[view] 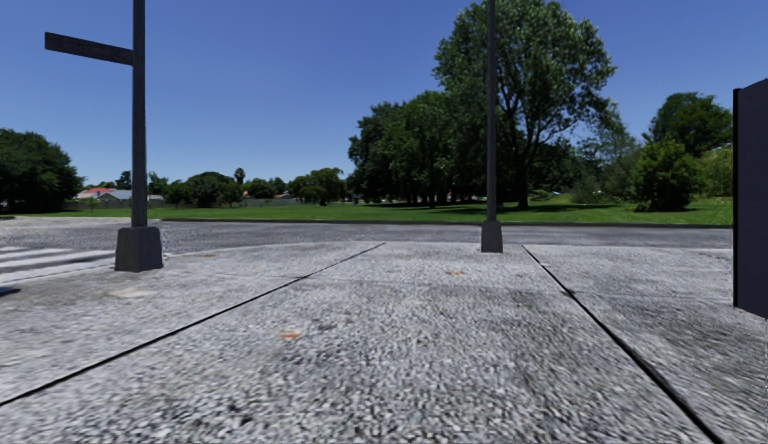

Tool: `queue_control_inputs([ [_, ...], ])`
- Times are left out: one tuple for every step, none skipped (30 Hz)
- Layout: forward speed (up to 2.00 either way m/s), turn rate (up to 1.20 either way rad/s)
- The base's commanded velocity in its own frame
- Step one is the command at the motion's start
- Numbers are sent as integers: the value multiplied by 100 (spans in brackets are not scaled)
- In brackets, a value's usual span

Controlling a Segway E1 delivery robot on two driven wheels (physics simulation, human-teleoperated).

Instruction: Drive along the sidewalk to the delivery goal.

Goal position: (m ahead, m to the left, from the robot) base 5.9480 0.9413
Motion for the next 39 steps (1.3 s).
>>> queue_control_inputs([
  [197, 23],
  [197, 20],
  [197, 20],
  [197, 17],
  [197, 14],
  [197, 12],
  [197, 12],
  [198, 11],
  [200, 10],
  [200, 6],
  [200, 0],
  [200, 0],
  [200, 0],
  [200, 0],
  [200, 0],
  [200, 0],
  [200, 0],
  [199, 0],
  [198, 0],
  [198, 0],
  [196, 0],
  [188, 0],
  [186, 8],
  [185, 22],
  [185, 22],
  [183, 38],
  [180, 45],
  [178, 47],
  [178, 47],
  [178, 47],
  [177, 42],
  [177, 31],
  [177, 31],
  [177, 20],
  [177, 14],
  [177, 10],
  [177, 7],
  [177, 7],
  [177, 7],
])
